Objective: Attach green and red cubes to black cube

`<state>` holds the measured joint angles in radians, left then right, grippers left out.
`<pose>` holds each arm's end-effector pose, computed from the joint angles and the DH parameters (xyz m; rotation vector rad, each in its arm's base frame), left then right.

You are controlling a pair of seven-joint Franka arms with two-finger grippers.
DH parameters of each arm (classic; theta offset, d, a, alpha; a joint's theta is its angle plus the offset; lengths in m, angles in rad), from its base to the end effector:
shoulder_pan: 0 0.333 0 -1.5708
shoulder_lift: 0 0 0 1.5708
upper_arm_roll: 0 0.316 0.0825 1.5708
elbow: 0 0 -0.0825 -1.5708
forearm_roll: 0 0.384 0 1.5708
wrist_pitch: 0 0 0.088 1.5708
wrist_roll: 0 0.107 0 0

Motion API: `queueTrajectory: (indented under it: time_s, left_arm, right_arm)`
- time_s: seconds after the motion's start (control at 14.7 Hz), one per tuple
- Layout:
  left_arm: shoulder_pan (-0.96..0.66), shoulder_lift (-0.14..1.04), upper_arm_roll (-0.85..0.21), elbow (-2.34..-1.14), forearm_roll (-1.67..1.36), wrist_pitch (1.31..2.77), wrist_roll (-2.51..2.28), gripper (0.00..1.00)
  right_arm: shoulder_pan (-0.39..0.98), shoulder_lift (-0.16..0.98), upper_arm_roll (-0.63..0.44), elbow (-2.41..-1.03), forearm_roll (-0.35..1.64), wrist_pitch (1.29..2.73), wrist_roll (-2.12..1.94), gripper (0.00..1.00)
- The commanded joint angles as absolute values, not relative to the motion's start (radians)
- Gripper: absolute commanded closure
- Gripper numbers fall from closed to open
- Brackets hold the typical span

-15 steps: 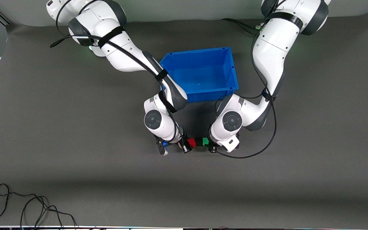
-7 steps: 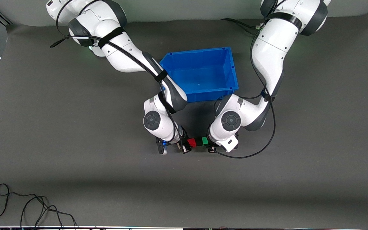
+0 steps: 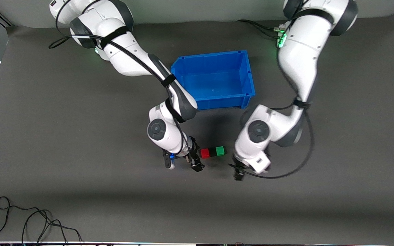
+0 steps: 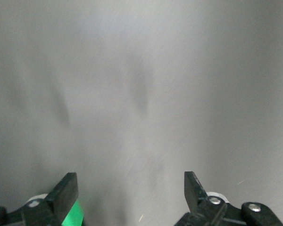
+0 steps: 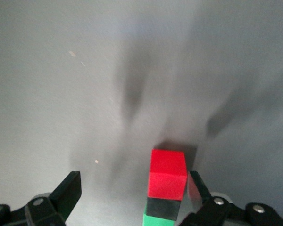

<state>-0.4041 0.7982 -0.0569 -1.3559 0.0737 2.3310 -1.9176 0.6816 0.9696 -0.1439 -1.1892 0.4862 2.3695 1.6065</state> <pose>0.6815 -0.3258 0.2627 2.2492 1.9556 0.1251 0.6504 0.4348 0.2182 -2.2372 1.7115 0.1807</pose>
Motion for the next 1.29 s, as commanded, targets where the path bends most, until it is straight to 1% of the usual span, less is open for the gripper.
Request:
queueTrajectory:
  time_s: [0.0,0.14,0.34,0.41,0.48,0.61,0.68,0.81,0.95,1.02,1.22]
  left_arm:
    - [-0.345,0.701,-0.063,-1.387,0.091,2.238,-1.623,0.0]
    - [-0.286,0.628,-0.066,-1.405,0.069,2.148,-1.46,0.0]
    - [-0.223,0.522,-0.066,-1.442,0.041,2.028,-1.156,0.0]
    - [-0.21,0.485,-0.064,-1.466,0.04,1.999,-1.05,0.0]
    - [-0.181,0.448,-0.064,-1.492,0.038,1.976,-0.94,0.0]
    - [-0.146,0.37,-0.064,-1.551,0.016,1.941,-0.76,0.0]
    - [-0.115,0.344,-0.064,-1.558,-0.004,1.916,-0.664,0.0]
    - [-0.077,0.309,-0.06,-1.554,-0.023,1.811,-0.458,0.0]
    - [-0.019,0.27,-0.058,-1.555,-0.023,1.752,-0.277,0.0]
    - [0.001,0.253,-0.058,-1.555,-0.021,1.732,-0.179,0.0]
    - [0.009,0.224,-0.054,-1.542,0.001,1.703,-0.095,0.0]
  right_arm:
    - [0.631,0.876,-0.163,-1.218,0.451,2.223,1.51,0.0]
    - [0.626,0.804,-0.225,-1.25,0.448,2.13,1.412,0.0]
    - [0.634,0.656,-0.328,-1.337,0.446,1.972,1.237,0.0]
    - [0.637,0.605,-0.359,-1.374,0.422,1.935,1.18,0.0]
    - [0.637,0.548,-0.367,-1.411,0.364,1.905,1.137,0.0]
    - [0.635,0.439,-0.367,-1.483,0.237,1.866,1.08,0.0]
    - [0.635,0.392,-0.367,-1.517,0.195,1.85,1.047,0.0]
    - [0.621,0.298,-0.371,-1.586,0.157,1.835,0.942,0.0]
    - [0.553,0.203,-0.359,-1.653,0.095,1.832,0.837,0.0]
    - [0.507,0.161,-0.335,-1.678,0.074,1.816,0.757,0.0]
    - [0.292,0.094,-0.217,-1.678,0.032,1.755,0.502,0.0]
